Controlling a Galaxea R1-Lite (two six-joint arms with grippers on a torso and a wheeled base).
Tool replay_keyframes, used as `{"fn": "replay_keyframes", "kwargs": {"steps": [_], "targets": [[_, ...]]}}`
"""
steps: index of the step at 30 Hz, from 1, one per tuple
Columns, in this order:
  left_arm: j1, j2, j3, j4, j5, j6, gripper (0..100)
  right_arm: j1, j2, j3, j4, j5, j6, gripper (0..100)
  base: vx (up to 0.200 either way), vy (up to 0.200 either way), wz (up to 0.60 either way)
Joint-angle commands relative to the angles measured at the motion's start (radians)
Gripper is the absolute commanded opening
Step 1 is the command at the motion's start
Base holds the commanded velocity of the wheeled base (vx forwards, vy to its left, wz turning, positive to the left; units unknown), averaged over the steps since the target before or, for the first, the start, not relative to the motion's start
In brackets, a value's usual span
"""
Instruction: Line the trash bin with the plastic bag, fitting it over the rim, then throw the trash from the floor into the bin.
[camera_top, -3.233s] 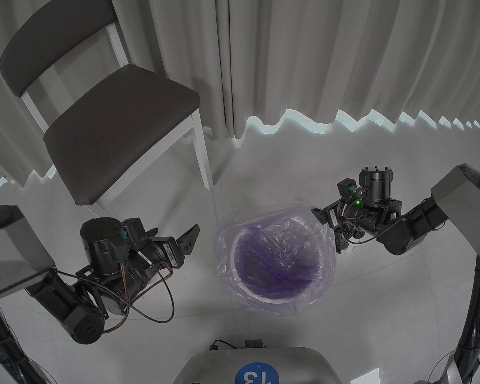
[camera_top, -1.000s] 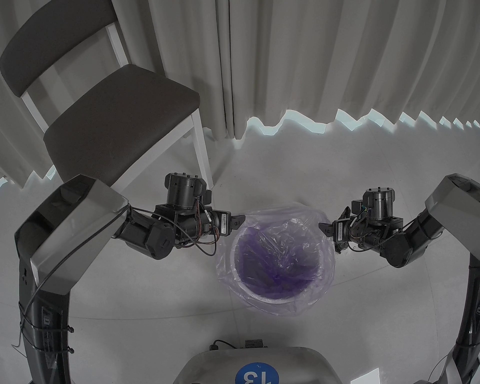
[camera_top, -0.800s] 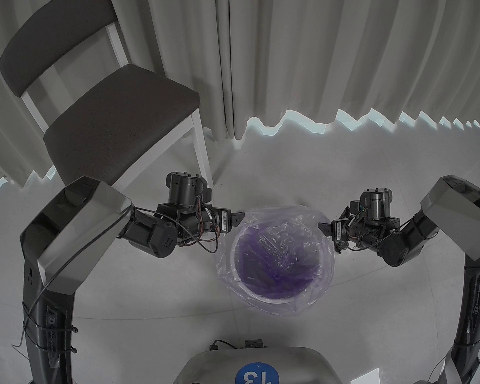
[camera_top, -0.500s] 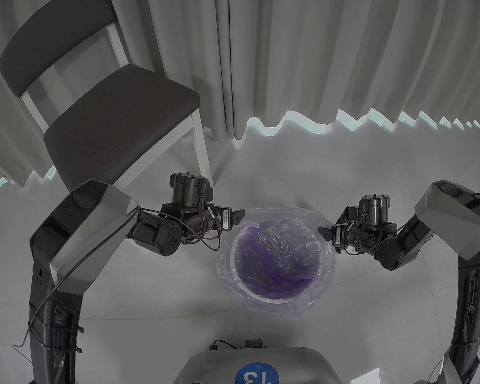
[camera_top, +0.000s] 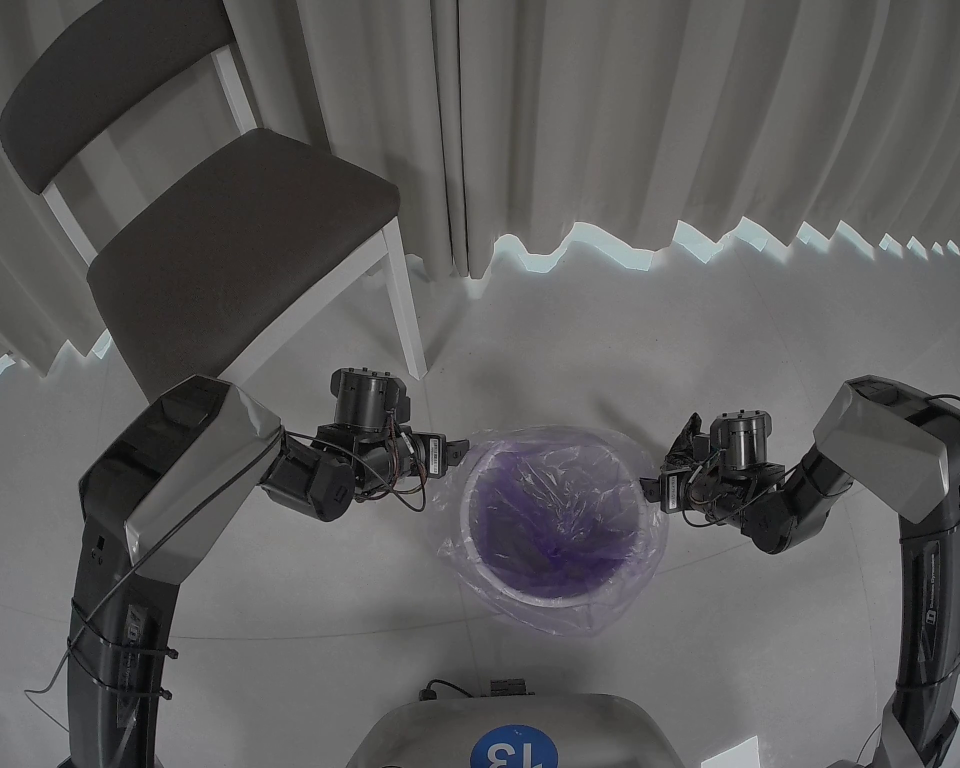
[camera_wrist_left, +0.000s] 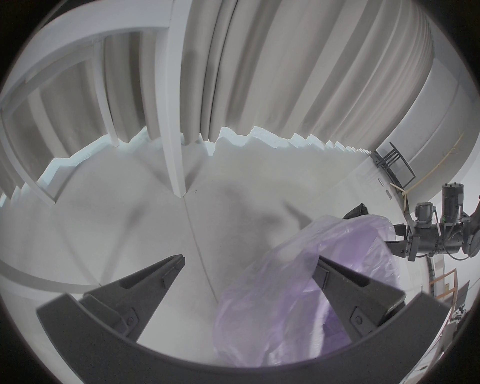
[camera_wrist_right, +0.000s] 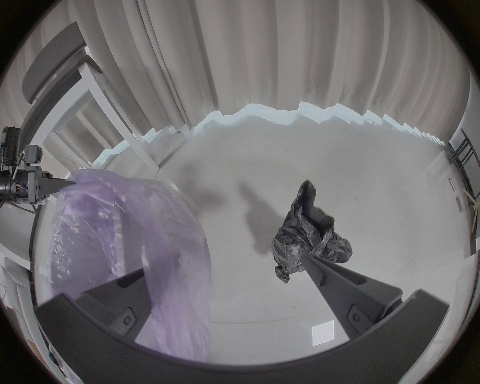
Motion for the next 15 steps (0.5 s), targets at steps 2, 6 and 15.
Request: {"fn": "replay_keyframes", "kwargs": {"steps": [2, 6, 15], "targets": [[0.008, 0.009, -0.005, -0.002, 0.0, -0.002, 100, 0.002, 0.014, 0.0, -0.002, 0.0, 0.0, 100, 0.0, 0.0, 0.0], [0.008, -0.006, -0.002, 0.003, 0.0, -0.003, 100, 0.002, 0.004, 0.0, -0.005, 0.001, 0.0, 100, 0.0, 0.0, 0.0], [0.007, -0.034, 0.0, 0.003, -0.001, -0.011, 100, 0.002, 0.003, -0.051, 0.01, 0.0, 0.0, 100, 0.0, 0.0, 0.0]]}}
